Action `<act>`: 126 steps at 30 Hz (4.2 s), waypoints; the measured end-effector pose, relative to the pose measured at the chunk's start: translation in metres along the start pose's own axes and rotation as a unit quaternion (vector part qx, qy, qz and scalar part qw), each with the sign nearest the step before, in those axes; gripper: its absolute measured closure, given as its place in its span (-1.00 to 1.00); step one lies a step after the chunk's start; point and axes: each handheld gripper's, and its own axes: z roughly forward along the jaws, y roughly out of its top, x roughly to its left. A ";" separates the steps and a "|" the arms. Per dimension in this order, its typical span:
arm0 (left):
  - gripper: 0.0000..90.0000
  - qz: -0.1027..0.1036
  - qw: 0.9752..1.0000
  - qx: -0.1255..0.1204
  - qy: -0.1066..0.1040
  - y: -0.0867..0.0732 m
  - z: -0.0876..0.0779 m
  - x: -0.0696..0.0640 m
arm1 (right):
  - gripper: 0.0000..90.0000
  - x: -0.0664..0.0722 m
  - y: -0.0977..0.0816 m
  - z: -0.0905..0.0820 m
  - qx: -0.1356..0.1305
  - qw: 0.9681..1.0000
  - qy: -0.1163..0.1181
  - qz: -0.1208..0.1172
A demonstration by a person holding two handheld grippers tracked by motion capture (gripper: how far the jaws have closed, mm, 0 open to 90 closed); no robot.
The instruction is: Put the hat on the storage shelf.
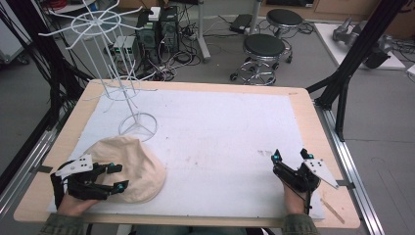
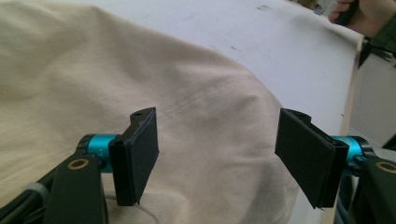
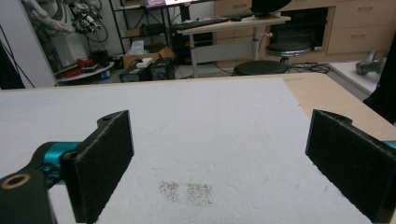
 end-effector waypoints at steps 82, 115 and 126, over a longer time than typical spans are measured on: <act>0.77 0.139 0.987 0.011 -0.082 0.033 -0.018 -0.040 | -0.85 -0.001 -0.001 0.001 0.002 1.000 0.002 -0.003; 0.76 0.203 0.974 -0.064 -0.078 0.065 -0.057 -0.074 | -0.85 0.000 -0.001 0.001 0.003 1.000 0.000 -0.004; 0.76 0.210 0.961 -0.140 -0.113 0.087 -0.070 -0.078 | -0.85 0.001 -0.001 0.001 0.003 1.000 0.000 -0.008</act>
